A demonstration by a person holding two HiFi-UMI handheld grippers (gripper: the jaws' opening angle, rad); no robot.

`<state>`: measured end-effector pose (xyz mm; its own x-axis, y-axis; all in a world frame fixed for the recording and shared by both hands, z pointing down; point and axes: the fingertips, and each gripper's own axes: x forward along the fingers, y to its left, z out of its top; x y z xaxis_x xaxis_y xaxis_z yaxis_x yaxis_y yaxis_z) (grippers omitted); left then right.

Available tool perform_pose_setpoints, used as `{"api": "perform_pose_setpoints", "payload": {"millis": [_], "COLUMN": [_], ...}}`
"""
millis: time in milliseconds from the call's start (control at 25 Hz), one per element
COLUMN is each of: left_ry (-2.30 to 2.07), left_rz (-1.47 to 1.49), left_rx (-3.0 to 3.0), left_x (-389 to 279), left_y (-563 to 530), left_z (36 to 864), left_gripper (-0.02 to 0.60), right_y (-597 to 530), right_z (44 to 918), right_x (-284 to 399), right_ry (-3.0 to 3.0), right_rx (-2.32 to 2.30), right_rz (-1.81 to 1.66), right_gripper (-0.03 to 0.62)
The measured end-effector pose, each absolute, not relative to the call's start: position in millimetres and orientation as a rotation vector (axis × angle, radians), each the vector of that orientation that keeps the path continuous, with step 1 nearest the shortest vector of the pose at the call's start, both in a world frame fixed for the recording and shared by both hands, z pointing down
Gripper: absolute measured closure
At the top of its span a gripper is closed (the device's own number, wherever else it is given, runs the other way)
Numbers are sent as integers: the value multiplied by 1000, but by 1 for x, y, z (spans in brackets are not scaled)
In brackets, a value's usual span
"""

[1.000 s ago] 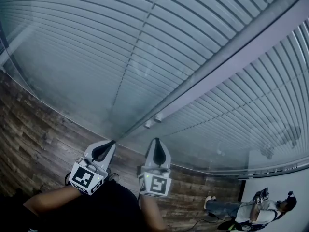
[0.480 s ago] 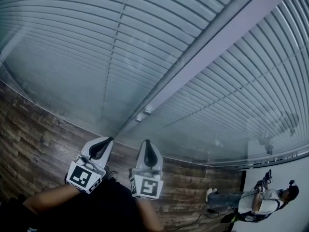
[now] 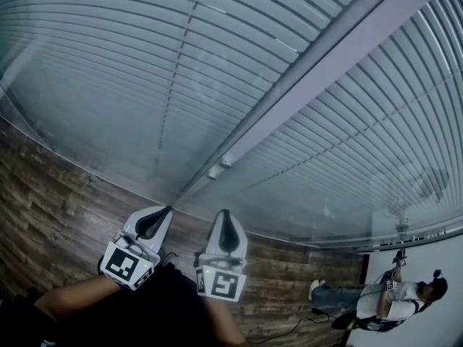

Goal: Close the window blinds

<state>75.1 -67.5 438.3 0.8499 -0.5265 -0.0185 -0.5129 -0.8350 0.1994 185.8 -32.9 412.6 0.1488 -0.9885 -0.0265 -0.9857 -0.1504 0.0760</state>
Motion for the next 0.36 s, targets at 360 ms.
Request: {"api": "perform_pose_setpoints", "payload": {"millis": [360], "left_ry": [-819], "left_rz": [-98], "left_rx": [2834], "left_x": [67], "left_y": [-68], "left_z": [442], "left_gripper": [580], "right_y": [-34], "right_z": [414], "right_x": [177], "right_ry": [-2055], "right_rx": [2345], "right_rz": [-120], "right_gripper": [594]}}
